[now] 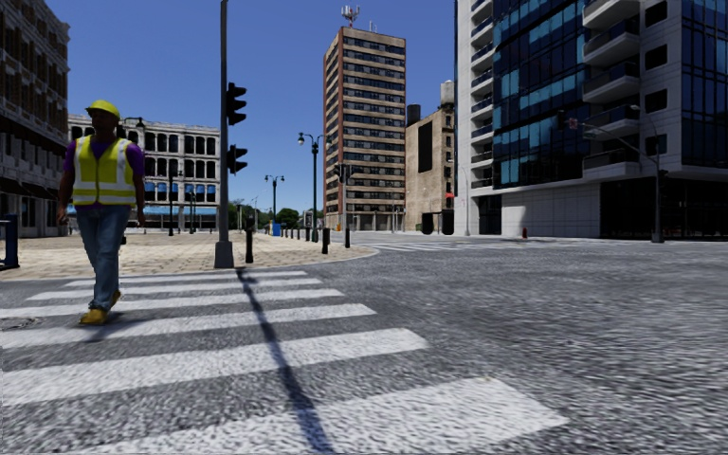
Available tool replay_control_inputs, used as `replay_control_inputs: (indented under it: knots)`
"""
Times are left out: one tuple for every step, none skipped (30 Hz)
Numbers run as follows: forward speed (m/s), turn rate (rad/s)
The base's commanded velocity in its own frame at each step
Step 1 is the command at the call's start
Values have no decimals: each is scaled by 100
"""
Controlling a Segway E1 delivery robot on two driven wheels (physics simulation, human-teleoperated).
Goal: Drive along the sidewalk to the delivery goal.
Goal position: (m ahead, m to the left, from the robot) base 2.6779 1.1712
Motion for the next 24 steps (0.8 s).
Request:
replay_control_inputs:
  knots:
    - [117,0]
    - [117,0]
    - [117,0]
    - [117,0]
    - [117,0]
    - [115,6]
    - [115,6]
    - [109,9]
    - [103,14]
    - [100,21]
    - [98,25]
    - [98,25]
    - [97,29]
    - [97,35]
    - [96,44]
    - [96,46]
    - [96,46]
    - [96,46]
    - [96,47]
    - [95,49]
    - [95,49]
    - [95,51]
    - [95,52]
    - [94,52]
